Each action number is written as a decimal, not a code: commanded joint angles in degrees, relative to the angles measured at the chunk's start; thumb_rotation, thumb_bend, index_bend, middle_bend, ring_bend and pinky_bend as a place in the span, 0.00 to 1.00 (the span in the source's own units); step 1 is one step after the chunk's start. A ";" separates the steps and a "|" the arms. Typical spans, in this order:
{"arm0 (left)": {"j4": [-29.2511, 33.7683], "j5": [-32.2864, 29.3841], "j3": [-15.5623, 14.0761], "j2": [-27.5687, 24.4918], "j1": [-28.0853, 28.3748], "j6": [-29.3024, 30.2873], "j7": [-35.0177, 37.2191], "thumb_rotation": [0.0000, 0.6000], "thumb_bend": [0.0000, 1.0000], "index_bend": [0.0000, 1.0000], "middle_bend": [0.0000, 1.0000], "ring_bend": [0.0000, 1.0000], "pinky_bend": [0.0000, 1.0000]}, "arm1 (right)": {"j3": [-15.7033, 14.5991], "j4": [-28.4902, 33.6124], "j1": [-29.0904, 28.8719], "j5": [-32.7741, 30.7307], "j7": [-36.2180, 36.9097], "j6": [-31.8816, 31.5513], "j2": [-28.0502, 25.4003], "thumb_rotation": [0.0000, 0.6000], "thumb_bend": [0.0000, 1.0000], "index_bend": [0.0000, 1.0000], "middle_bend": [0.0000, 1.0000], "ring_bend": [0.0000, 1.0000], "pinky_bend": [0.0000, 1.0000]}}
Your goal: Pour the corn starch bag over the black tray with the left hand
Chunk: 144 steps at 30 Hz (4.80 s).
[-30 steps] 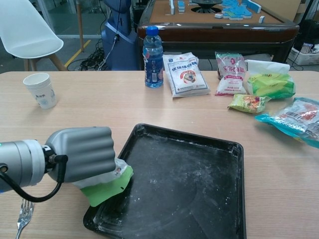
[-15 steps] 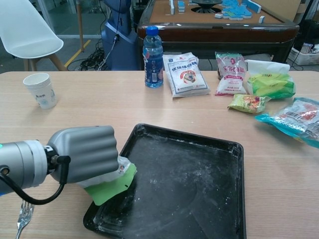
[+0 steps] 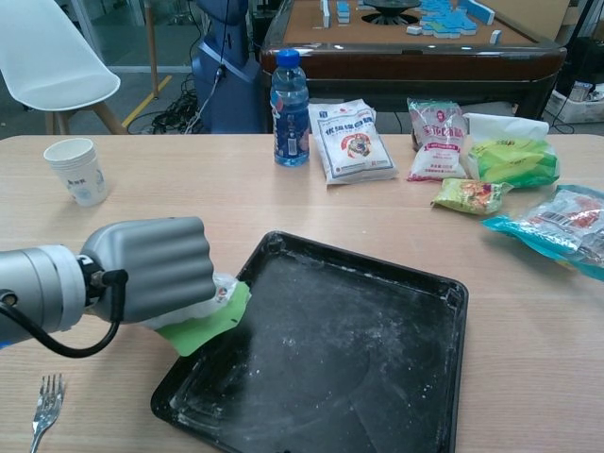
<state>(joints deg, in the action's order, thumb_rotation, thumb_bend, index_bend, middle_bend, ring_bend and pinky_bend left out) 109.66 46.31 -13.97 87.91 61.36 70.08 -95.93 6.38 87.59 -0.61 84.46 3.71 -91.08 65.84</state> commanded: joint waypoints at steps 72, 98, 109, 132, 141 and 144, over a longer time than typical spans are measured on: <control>-39.00 39.17 11.02 2.65 -19.69 -3.76 101.40 1.00 0.48 0.52 0.84 0.77 0.74 | 0.90 1.29 -0.48 -1.44 -1.41 1.61 -0.15 1.00 0.18 0.09 0.26 0.13 0.13; -29.46 36.91 12.70 -2.14 -20.65 -12.49 98.70 1.00 0.36 0.00 0.16 0.20 0.39 | 0.97 0.21 -0.64 -1.86 -0.50 2.01 0.31 1.00 0.18 0.09 0.26 0.13 0.12; -19.67 34.20 12.26 -8.38 -22.29 -14.13 92.88 1.00 0.36 0.00 0.09 0.15 0.31 | 0.93 -0.54 -1.02 -1.76 0.26 2.56 0.70 1.00 0.18 0.09 0.26 0.13 0.12; -10.59 31.72 12.37 -17.31 -25.97 -12.41 86.70 1.00 0.36 0.00 0.05 0.10 0.23 | 0.96 -1.47 -1.40 -1.85 0.93 3.07 0.97 1.00 0.18 0.09 0.26 0.13 0.12; -5.42 32.25 11.50 -23.77 -30.46 -7.34 87.57 1.00 0.36 0.00 0.04 0.10 0.21 | 1.11 -0.80 -1.94 -1.58 0.14 3.43 0.41 1.00 0.18 0.09 0.26 0.13 0.12; -3.45 32.73 11.36 -26.08 -32.57 -4.42 88.26 1.00 0.36 0.00 0.04 0.10 0.21 | 1.10 -0.30 -2.10 -1.52 -0.32 3.60 0.20 1.00 0.18 0.09 0.26 0.13 0.12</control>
<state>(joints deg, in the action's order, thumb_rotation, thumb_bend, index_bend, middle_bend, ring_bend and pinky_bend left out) 104.94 78.64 -2.39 62.99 30.14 64.01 -8.22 7.47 87.24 -2.68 82.93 3.43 -87.51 66.08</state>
